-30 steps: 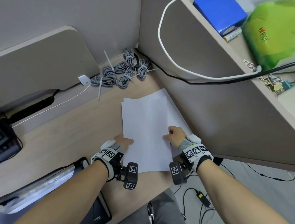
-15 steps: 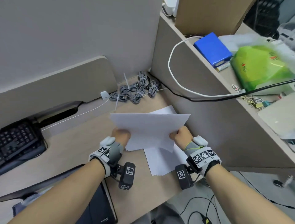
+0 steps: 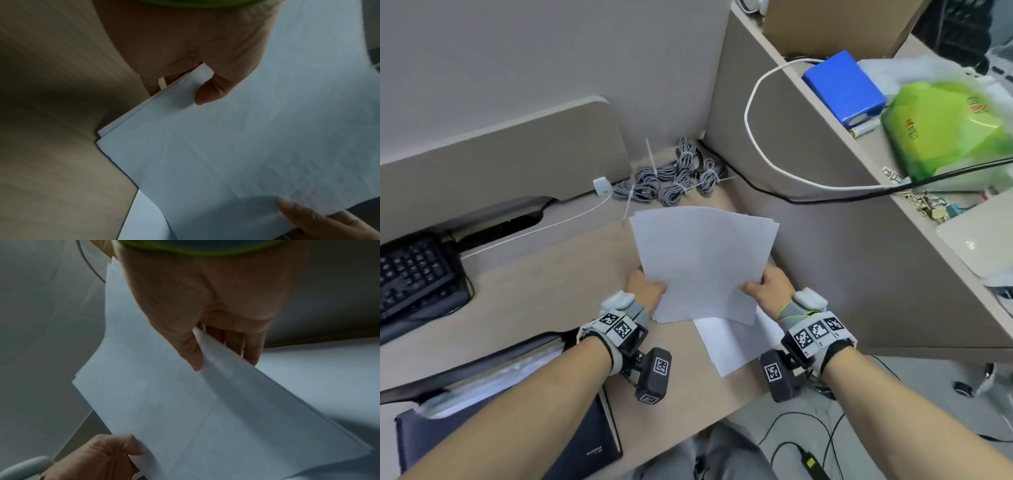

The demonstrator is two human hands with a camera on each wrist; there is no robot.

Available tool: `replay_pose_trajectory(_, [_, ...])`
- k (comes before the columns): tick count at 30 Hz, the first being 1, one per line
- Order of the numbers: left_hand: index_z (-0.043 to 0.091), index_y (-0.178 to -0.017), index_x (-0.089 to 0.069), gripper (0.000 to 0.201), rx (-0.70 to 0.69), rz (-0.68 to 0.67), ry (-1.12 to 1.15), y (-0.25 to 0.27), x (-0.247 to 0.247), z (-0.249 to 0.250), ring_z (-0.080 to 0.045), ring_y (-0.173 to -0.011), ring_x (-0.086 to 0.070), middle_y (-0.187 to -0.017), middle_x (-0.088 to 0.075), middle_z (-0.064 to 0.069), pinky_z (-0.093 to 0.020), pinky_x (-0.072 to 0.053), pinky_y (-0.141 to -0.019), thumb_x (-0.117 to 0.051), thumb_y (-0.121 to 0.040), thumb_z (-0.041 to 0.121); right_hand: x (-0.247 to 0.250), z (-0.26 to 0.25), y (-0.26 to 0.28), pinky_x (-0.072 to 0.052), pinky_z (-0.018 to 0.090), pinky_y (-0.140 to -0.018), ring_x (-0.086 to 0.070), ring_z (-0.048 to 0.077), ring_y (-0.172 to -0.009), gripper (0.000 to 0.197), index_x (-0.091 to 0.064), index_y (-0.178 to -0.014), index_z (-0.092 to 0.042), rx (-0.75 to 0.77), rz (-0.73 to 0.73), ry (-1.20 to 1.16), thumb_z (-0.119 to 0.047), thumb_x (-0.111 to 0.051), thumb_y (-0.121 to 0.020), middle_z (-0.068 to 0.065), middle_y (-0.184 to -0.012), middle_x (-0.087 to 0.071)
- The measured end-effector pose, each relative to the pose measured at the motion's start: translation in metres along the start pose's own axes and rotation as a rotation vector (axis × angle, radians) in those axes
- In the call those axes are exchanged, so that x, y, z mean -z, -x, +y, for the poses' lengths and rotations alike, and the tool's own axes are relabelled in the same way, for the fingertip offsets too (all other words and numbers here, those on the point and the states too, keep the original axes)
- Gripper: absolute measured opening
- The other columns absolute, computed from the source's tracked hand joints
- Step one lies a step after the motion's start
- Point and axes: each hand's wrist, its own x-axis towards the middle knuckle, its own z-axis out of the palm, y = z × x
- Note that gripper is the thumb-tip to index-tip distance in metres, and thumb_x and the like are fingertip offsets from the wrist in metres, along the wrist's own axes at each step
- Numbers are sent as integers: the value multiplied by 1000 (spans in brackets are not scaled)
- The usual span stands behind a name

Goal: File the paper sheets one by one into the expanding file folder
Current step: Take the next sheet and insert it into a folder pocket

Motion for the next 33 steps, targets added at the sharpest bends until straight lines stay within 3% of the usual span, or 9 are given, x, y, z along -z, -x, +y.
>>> replay_pose_trajectory(4, [0, -83, -61, 13, -35, 57, 56, 11, 4, 0, -22, -74, -55, -81, -61, -14, -27, -43, -62, -60, -75, -9, -3, -8, 1, -54, 40, -86, -68, 21, -94, 27, -67, -102, -19, 32, -4, -21, -5, -66, -79, 1, -101, -72])
replay_pose_trajectory(8, [1, -82, -62, 17, -23, 148, 185, 32, 28, -3, -19, -73, -54, -80, -60, -10, -10, -40, -43, -60, -75, -14, -10, -29, 1, -54, 42, -88, -68, 21, -90, 24, -70, -94, -15, 46, -57, -93, 1, -68, -78, 3, -97, -73])
replay_pose_trajectory(17, [12, -62, -58, 27, 86, 368, 288, 82, 117, -66, -19, -63, -54, -61, -56, 3, -21, -40, -52, -62, -70, -13, -91, -95, 12, -54, 48, -92, -71, 24, -93, 21, -73, -90, -18, 81, -382, -80, -8, -76, -72, 3, -98, -75])
replay_pose_trajectory(21, [12, -60, -53, 33, 128, 445, 385, 95, 151, -99, -18, -64, -51, -63, -54, 3, -10, -40, -44, -61, -73, -18, -138, -119, 33, -56, 38, -83, -70, 22, -88, 22, -73, -98, -14, 154, -434, 45, -16, -76, -76, 3, -98, -74])
replay_pose_trajectory(23, [8, -71, -59, 17, 120, 436, 429, 97, 167, -118, -22, -72, -56, -69, -59, 1, -16, -46, -54, -66, -69, -7, -160, -131, 44, -53, 27, -70, -67, 20, -81, 18, -71, -100, -12, 217, -435, 151, -17, -70, -83, 3, -93, -72])
replay_pose_trajectory(26, [4, -90, -62, 28, 122, 381, 404, 90, 201, -160, -27, -83, -63, -83, -67, -9, -36, -55, -75, -65, -63, 8, -202, -151, 59, -44, 20, -58, -60, 19, -68, 9, -63, -81, -17, 350, -457, 349, -20, -62, -89, 0, -73, -65])
replay_pose_trajectory(29, [11, -79, -63, 10, 183, 350, 196, 73, 229, -199, -28, -75, -64, -75, -67, -7, -43, -55, -74, -71, -73, 14, -240, -165, 63, -46, 28, -77, -63, 26, -90, 17, -64, -106, -14, 483, -447, 476, -16, -55, -92, 7, -97, -69])
replay_pose_trajectory(31, [13, -72, -61, 19, 220, 319, 102, 66, 247, -213, -31, -73, -66, -73, -70, -10, -42, -55, -73, -71, -68, 28, -262, -172, 65, -44, 33, -87, -58, 28, -103, 30, -58, -122, -11, 553, -422, 554, -12, -52, -92, 10, -114, -64])
replay_pose_trajectory(33, [12, -73, -61, 20, 239, 269, -25, 64, 261, -223, -30, -78, -67, -80, -71, -12, -35, -53, -74, -72, -74, 30, -281, -177, 68, -46, 37, -84, -57, 33, -98, 25, -56, -117, -8, 588, -399, 615, -11, -51, -92, 12, -108, -63])
